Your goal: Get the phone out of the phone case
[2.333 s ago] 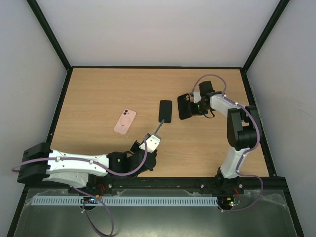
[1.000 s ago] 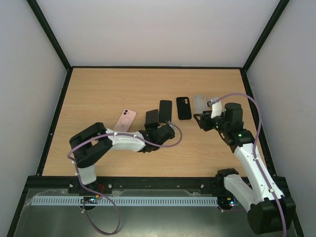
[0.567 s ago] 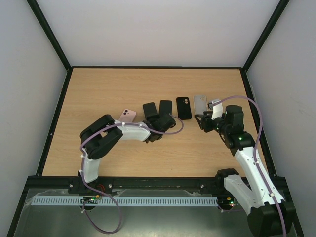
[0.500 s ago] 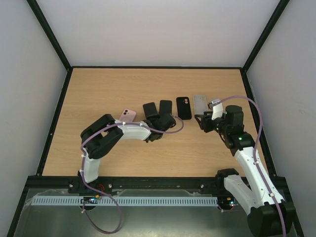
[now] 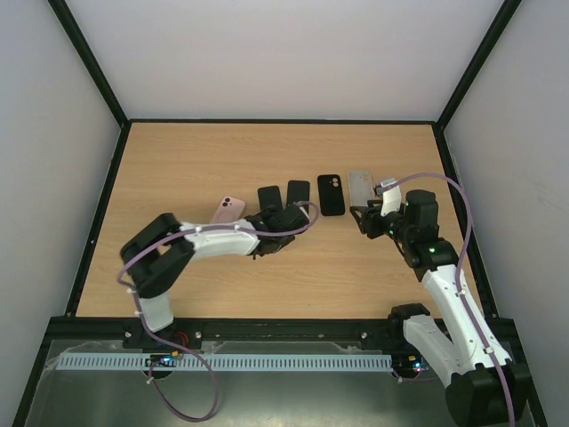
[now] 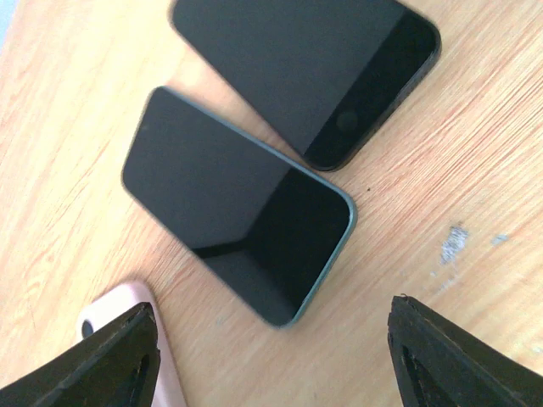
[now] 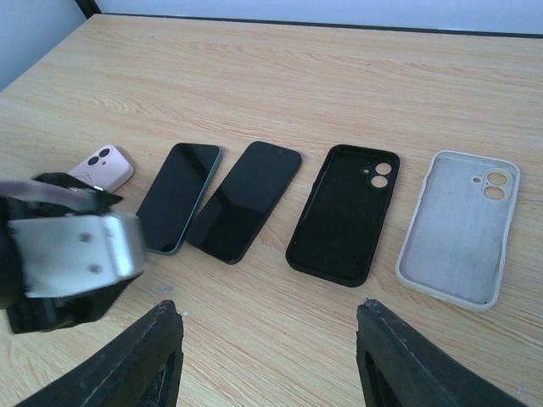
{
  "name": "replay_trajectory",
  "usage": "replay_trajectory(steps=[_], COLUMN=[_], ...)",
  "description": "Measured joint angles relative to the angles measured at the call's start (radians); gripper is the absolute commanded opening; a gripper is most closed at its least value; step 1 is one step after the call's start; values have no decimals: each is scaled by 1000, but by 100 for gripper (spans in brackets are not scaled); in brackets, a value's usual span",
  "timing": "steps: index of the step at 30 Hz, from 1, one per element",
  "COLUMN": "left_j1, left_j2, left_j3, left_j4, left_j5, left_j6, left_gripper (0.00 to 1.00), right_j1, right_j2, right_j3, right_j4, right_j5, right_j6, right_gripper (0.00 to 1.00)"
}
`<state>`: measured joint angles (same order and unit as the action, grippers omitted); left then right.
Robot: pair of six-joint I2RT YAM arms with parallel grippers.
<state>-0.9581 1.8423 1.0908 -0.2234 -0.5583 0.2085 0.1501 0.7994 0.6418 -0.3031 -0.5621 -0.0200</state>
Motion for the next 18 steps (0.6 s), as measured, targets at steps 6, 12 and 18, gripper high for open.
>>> replay_trajectory(steps=[6,12,18], left_j1=[7,199,370], left_j2=[-266,-378,-406], left_j3=[-89,-182,-354], left_j4=[-43,-48,-29], left_j5=[-16,-8,80], left_j6=[-275,-540,-739], left_gripper=[96,100,100], right_j1=[0,0,0], right_j2=[0,0,-13], right_j3=[0,0,0], right_j4=[1,0,0], right_j5=[0,-6,-21], right_j6=[-3,-18,-33], right_gripper=[56,61,63])
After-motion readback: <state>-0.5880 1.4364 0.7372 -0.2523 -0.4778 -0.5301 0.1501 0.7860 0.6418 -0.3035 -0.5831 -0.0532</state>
